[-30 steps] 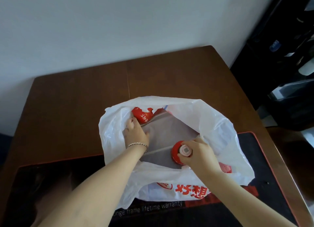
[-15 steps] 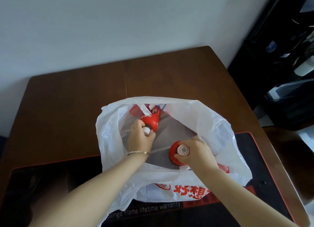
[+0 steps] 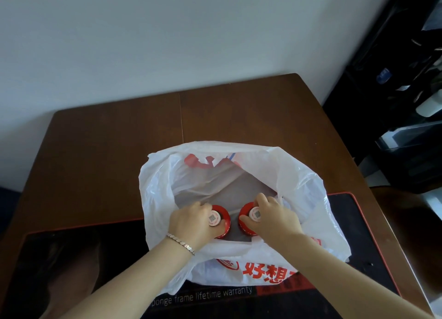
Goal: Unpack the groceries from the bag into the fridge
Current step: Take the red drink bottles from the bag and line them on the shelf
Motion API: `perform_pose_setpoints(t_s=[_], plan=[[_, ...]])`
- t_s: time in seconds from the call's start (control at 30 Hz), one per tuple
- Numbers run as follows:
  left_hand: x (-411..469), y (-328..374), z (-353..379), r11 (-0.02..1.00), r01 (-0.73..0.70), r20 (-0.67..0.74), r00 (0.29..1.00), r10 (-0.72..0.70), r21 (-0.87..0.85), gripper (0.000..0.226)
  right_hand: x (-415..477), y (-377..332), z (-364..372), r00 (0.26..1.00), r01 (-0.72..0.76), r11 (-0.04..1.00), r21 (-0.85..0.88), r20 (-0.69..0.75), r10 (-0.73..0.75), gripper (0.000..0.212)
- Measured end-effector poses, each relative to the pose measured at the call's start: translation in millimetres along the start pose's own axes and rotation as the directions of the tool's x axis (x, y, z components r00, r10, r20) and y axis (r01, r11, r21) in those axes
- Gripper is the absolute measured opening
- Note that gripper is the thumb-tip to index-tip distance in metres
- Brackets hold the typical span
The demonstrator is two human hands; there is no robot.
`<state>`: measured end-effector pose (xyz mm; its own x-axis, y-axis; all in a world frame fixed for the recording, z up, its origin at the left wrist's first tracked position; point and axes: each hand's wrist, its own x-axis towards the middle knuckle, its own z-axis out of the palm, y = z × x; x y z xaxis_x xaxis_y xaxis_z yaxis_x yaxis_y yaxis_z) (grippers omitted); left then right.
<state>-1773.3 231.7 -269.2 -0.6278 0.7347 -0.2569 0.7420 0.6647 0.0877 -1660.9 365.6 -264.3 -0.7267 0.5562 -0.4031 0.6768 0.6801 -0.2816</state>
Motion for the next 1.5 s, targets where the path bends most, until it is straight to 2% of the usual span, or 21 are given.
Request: perform_pose_setpoints(t_s=[0.17, 0.27, 0.37, 0.5, 0.63, 0.77, 0.9, 1.0, 1.07, 1.17, 1.27, 1.4, 1.5], plan=[[5, 2, -4, 0.993, 0.006, 0.067, 0.998, 0.002, -0.116, 0.036, 2, -3, 10, 0.991, -0.134, 0.987, -0.084, -0.028, 0.132, 0.053], [10, -8, -5, 0.982, -0.031, 0.052, 0.998, 0.042, -0.187, 0.032, -6, -8, 11, 0.971, -0.226, 0.972, 0.057, -0.061, 0.229, 0.045], [11, -12, -19, 0.967, -0.177, -0.047, 0.984, 0.172, -0.18, 0.039, -21, -16, 6, 0.938, -0.298, 0.927, 0.227, -0.111, 0.328, 0.042], [8, -6, -52, 0.875, -0.443, -0.277, 0.881, 0.384, -0.197, 0.04, -61, -25, -13, 0.863, -0.306, 0.856, 0.417, -0.259, 0.434, 0.044], [-7, 30, -89, 0.731, -0.665, -0.494, 0.692, 0.527, -0.152, 0.036, -116, -16, -49, 0.774, -0.315, 0.824, 0.471, -0.375, 0.51, 0.048], [-35, 84, -113, 0.607, -0.784, -0.381, 0.605, 0.699, -0.132, 0.035, -195, 13, -68, 0.68, -0.352, 0.808, 0.472, -0.464, 0.568, 0.037], [-80, 168, -108, 0.445, -0.892, -0.361, 0.443, 0.82, -0.083, 0.042, -288, 53, -64, 0.518, -0.411, 0.728, 0.548, -0.517, 0.681, 0.032], [-139, 245, -95, 0.338, -0.941, -0.365, 0.304, 0.88, 0.03, 0.045, -368, 93, -47, 0.358, -0.489, 0.609, 0.625, -0.493, 0.793, 0.032], [-196, 305, -82, 0.206, -0.971, -0.387, 0.145, 0.911, 0.122, 0.051, -435, 122, -27, 0.209, -0.543, 0.496, 0.678, -0.464, 0.861, 0.036], [-268, 370, -68, 0.037, -0.992, -0.307, -0.002, 0.952, 0.119, 0.048, -514, 154, 0, 0.055, -0.592, 0.37, 0.716, -0.422, 0.905, 0.032], [-365, 448, -31, -0.082, -0.996, -0.193, -0.087, 0.977, 0.032, 0.051, -625, 191, 34, -0.101, -0.572, 0.27, 0.775, -0.394, 0.914, 0.026], [-493, 532, -1, -0.213, -0.977, -0.1, -0.21, 0.973, -0.024, 0.047, -753, 224, 70, -0.236, -0.563, 0.201, 0.801, -0.389, 0.89, 0.024], [-578, 585, 11, -0.33, -0.942, -0.057, -0.327, 0.943, -0.064, 0.041, -834, 238, 87, -0.372, -0.53, 0.091, 0.843, -0.327, 0.869, 0.025]])
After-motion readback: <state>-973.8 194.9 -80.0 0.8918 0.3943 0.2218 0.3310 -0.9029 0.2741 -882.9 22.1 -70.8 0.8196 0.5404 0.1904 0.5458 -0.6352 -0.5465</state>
